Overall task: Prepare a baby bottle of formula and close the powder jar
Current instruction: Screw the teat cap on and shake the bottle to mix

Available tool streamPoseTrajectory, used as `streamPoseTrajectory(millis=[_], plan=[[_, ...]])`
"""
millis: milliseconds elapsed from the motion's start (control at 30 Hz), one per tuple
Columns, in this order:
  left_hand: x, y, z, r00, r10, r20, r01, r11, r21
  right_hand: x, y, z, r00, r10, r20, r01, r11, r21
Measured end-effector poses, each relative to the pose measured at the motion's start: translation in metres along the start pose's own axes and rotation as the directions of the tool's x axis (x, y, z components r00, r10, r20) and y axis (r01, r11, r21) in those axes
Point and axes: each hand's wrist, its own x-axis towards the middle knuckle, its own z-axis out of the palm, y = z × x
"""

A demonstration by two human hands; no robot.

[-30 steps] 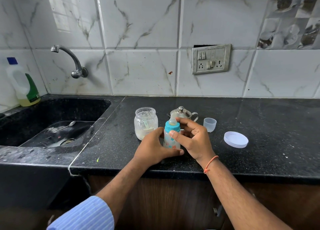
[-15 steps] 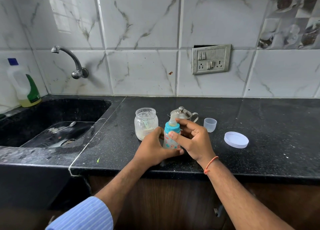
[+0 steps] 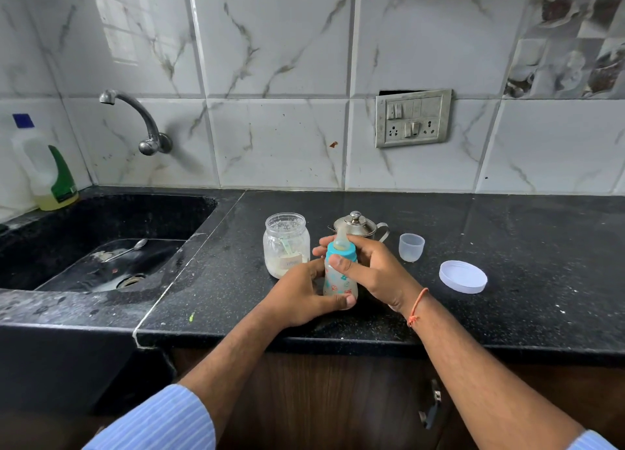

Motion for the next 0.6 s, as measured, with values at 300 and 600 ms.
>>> streamPoseTrajectory(millis=[300,600], plan=[[-0.013,0.017,0.020,0.959,0.014,-0.284,0.033,0.987,0.158,0.000,0.006,0.019,0.979,-0.055,-0.196,0.038,0.995,-0.090],[-0.019,0.022,0.015,0.991,0.032,-0.126,-0.002,0.973,0.231,-0.002,0.001,0.013,0.983,-0.033,-0.179,0.004,0.987,-0.160]])
